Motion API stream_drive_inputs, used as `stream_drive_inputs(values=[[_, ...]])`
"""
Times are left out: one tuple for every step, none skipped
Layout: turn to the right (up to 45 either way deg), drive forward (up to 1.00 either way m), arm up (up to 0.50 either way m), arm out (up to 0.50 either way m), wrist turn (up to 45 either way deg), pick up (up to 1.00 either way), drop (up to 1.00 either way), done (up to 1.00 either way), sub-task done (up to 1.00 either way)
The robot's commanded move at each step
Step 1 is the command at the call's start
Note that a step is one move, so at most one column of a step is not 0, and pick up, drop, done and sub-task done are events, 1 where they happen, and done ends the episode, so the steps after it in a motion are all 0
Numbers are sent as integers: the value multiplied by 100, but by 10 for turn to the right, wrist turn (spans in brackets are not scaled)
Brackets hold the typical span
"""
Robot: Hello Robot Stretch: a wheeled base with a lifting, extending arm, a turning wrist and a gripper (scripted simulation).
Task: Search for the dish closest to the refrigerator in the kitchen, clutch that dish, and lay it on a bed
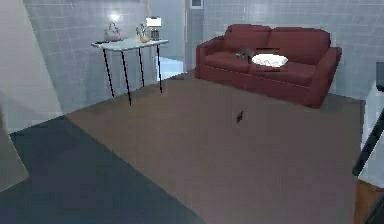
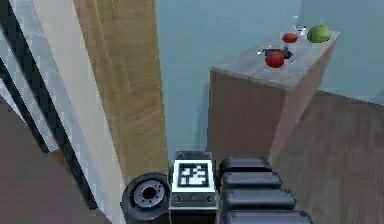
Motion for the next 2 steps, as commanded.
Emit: stream_drive_inputs(values=[[0,100,0,0,0,0,0,0,0],[0,100,0,0,0,0,0,0,0]])
